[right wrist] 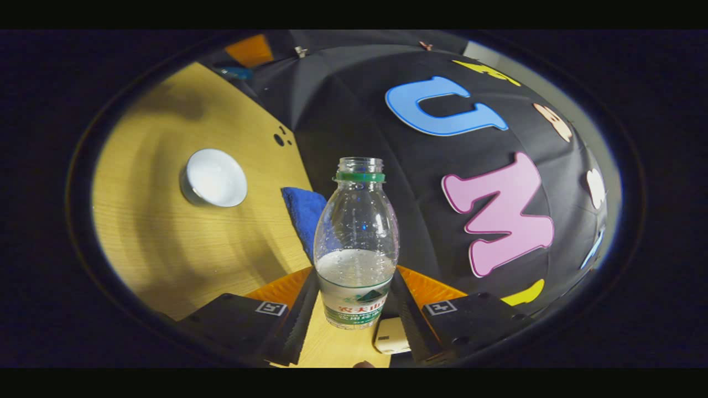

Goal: Open the teacup lid with one hand, grasp the water bottle and pour water into the teacup with the other hand; after pouring, place the water bottle on the coaster and then close the teacup lid.

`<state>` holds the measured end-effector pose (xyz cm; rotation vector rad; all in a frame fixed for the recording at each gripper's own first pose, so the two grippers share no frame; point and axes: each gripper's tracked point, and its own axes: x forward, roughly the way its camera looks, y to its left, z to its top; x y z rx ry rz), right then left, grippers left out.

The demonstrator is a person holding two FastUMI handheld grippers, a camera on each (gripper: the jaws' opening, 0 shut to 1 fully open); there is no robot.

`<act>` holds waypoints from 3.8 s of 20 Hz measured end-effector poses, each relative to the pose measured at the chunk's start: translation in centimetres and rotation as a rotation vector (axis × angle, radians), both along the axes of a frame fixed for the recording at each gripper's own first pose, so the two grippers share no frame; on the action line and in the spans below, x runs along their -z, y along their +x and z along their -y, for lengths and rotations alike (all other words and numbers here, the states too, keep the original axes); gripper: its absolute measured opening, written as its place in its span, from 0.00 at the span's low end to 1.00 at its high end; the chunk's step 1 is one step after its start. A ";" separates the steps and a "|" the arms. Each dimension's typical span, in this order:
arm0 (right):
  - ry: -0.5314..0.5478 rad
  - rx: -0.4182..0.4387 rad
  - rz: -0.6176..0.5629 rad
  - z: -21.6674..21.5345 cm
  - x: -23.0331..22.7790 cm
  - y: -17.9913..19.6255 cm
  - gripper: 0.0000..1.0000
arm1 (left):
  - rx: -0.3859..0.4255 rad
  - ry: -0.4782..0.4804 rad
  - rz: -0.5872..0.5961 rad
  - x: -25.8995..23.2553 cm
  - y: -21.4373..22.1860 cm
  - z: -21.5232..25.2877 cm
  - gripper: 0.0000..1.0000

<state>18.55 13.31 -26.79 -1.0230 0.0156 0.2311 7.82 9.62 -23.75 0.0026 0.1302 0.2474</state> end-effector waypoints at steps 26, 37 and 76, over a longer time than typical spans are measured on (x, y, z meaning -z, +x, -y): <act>-0.528 -0.113 0.141 -2.9 1.6 2.1 0.75 | -0.039 -0.008 -0.013 1.9 -1.4 -2.2 0.32; -0.615 -0.118 0.177 -2.7 1.2 2.7 0.74 | -0.057 -0.022 -0.010 2.2 -1.8 -2.9 0.32; -0.658 -0.193 0.296 -4.3 -1.0 3.6 0.75 | -0.082 -0.076 0.046 1.5 -3.3 -2.0 0.29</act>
